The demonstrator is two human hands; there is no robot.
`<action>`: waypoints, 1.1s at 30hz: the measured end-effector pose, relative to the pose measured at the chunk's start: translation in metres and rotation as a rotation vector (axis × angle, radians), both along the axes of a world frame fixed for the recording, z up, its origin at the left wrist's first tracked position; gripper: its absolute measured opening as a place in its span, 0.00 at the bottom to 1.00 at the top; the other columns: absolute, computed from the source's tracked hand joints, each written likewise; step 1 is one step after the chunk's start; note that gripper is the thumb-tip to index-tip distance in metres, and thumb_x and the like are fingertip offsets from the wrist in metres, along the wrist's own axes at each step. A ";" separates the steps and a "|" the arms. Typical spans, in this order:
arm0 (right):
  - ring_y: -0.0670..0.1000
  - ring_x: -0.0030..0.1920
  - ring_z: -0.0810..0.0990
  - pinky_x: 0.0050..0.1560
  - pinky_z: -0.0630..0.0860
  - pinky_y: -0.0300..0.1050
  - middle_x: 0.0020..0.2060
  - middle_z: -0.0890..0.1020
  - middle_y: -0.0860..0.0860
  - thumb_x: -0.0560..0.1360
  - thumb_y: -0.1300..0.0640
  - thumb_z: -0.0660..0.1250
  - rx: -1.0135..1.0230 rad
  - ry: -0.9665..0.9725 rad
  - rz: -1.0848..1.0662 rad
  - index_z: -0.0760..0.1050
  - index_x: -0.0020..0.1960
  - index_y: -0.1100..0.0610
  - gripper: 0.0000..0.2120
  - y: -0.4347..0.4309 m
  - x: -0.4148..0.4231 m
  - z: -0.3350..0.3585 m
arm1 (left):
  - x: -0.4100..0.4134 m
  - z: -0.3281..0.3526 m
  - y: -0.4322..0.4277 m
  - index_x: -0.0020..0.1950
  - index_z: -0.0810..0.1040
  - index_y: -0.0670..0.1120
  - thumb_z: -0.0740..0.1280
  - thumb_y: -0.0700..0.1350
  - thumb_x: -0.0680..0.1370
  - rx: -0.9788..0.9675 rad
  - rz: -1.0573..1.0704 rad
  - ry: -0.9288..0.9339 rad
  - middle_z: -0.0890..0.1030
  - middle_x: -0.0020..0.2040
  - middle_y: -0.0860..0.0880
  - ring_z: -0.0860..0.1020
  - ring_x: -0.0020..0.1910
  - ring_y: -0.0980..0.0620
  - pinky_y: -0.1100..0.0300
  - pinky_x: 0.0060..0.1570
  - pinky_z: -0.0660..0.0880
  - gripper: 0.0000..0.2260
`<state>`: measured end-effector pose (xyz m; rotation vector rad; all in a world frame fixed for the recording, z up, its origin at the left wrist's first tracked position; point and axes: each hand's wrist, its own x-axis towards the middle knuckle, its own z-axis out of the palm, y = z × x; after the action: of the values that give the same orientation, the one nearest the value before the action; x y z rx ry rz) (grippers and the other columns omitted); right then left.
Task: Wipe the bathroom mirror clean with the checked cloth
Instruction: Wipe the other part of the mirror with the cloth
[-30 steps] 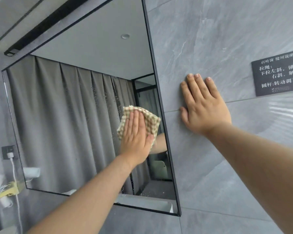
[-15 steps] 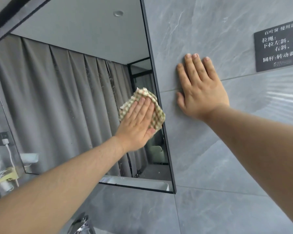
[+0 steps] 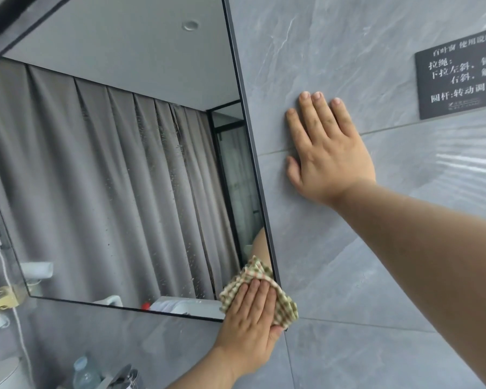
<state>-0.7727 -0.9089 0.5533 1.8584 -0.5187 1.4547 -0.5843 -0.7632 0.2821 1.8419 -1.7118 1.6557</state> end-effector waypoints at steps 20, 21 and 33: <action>0.64 0.77 0.59 0.78 0.51 0.62 0.76 0.61 0.65 0.75 0.47 0.56 0.020 0.004 -0.006 0.62 0.76 0.65 0.35 0.002 0.001 -0.001 | -0.012 0.251 -0.012 0.79 0.34 0.41 0.40 0.61 0.83 -0.151 0.036 0.255 0.34 0.80 0.42 0.33 0.79 0.49 0.55 0.77 0.35 0.34; 0.64 0.77 0.59 0.78 0.51 0.62 0.76 0.62 0.65 0.75 0.47 0.56 0.019 0.004 -0.006 0.62 0.76 0.65 0.34 0.003 0.000 -0.001 | -0.016 0.276 -0.014 0.79 0.35 0.40 0.41 0.61 0.82 -0.176 0.033 0.315 0.35 0.80 0.42 0.32 0.78 0.49 0.55 0.77 0.33 0.34; 0.64 0.77 0.61 0.77 0.53 0.62 0.75 0.63 0.65 0.75 0.49 0.58 0.017 -0.006 -0.007 0.64 0.76 0.65 0.33 0.003 0.001 -0.001 | -0.044 0.467 -0.018 0.80 0.34 0.42 0.44 0.56 0.84 -0.203 0.081 0.536 0.31 0.80 0.45 0.32 0.78 0.50 0.50 0.78 0.35 0.31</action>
<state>-0.7719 -0.9055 0.5525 1.8639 -0.5413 1.4561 -0.6278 -0.7815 0.7491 2.0297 -1.2167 1.1526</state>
